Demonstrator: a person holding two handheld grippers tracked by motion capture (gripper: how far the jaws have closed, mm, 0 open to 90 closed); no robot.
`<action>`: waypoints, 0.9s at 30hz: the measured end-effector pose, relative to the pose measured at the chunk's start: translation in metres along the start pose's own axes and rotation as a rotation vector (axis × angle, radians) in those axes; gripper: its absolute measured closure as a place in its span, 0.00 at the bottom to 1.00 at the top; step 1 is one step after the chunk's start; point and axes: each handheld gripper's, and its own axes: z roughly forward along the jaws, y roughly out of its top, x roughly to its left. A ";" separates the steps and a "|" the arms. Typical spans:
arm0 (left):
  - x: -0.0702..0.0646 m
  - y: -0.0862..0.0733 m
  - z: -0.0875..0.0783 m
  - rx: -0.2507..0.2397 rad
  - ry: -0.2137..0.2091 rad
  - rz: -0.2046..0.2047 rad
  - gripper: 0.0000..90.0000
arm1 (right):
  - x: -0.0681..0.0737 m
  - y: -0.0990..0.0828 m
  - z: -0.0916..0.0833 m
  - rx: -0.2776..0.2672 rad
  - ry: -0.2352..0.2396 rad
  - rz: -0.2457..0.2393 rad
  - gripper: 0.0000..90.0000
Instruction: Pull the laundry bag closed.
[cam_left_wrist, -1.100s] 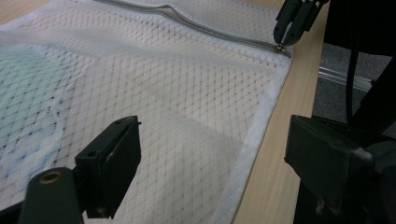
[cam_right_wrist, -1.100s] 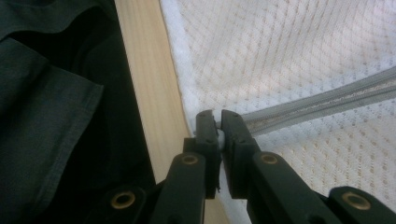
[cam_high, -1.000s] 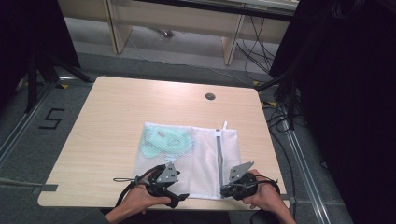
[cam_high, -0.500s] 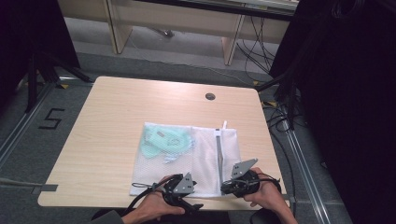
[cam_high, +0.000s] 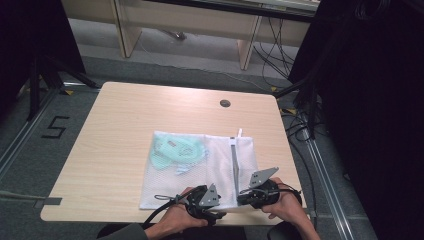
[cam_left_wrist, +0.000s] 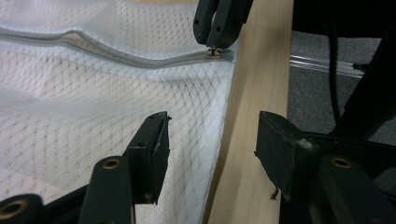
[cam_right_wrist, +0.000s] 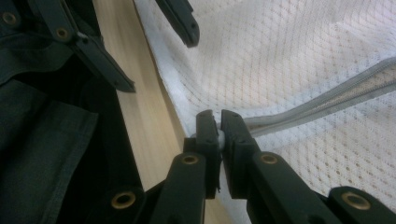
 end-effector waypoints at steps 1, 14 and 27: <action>-0.001 0.001 0.001 0.005 0.002 0.009 0.51 | 0.000 0.001 0.000 -0.003 0.000 0.001 0.96; -0.003 0.013 0.018 0.025 0.005 0.064 0.67 | 0.000 0.001 -0.001 -0.001 0.004 0.027 0.96; -0.001 0.017 0.029 0.022 -0.026 0.057 0.83 | 0.000 0.001 -0.001 -0.006 0.004 0.028 0.96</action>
